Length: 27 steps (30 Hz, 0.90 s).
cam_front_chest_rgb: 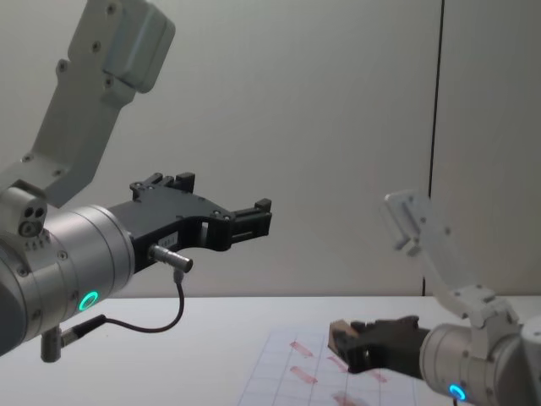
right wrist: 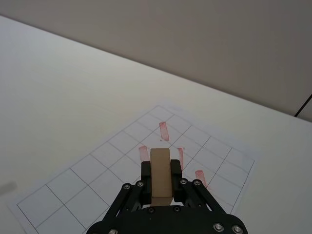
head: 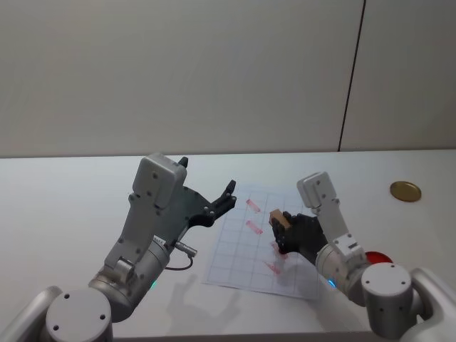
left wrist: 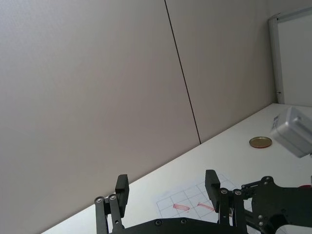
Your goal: Use the one hand to pick up the stamp and affix it onto the A4 paper.
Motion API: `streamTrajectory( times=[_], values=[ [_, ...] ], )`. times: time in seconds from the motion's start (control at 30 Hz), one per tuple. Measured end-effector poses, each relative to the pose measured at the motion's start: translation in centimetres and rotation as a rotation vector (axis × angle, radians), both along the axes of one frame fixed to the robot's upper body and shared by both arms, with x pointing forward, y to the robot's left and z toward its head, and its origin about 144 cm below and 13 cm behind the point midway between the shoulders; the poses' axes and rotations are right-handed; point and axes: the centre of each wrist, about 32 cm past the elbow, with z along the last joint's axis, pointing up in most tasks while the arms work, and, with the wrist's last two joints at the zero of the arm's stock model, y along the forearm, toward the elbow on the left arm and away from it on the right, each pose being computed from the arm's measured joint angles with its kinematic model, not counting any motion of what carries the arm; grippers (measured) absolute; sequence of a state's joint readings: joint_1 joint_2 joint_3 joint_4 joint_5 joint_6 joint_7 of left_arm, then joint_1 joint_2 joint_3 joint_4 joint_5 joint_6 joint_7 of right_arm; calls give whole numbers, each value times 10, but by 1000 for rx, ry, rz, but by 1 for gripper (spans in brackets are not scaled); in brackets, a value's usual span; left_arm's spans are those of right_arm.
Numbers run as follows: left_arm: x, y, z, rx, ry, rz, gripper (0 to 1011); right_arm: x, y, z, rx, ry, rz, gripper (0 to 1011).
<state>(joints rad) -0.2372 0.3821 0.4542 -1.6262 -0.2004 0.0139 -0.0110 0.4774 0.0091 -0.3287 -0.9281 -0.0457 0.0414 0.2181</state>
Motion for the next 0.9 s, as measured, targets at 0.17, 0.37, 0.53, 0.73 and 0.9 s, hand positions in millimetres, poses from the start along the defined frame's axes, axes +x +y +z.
streamTrajectory(
  times=[0.17,0.37,0.53,0.73,0.9],
  values=[
    [0,0,0,0,0,0,993,-4,-3,7,14,-32,-6,217],
    [0,0,0,0,0,0,993,-9,-8,14,25,-58,-28,216],
    [0,0,0,0,0,0,993,-14,-15,17,20,-61,-64,217],
    [0,0,0,0,0,0,993,-18,-26,16,2,-49,-120,216],
    [0,0,0,0,0,0,993,-21,-36,14,-13,-37,-155,216]
  ],
)
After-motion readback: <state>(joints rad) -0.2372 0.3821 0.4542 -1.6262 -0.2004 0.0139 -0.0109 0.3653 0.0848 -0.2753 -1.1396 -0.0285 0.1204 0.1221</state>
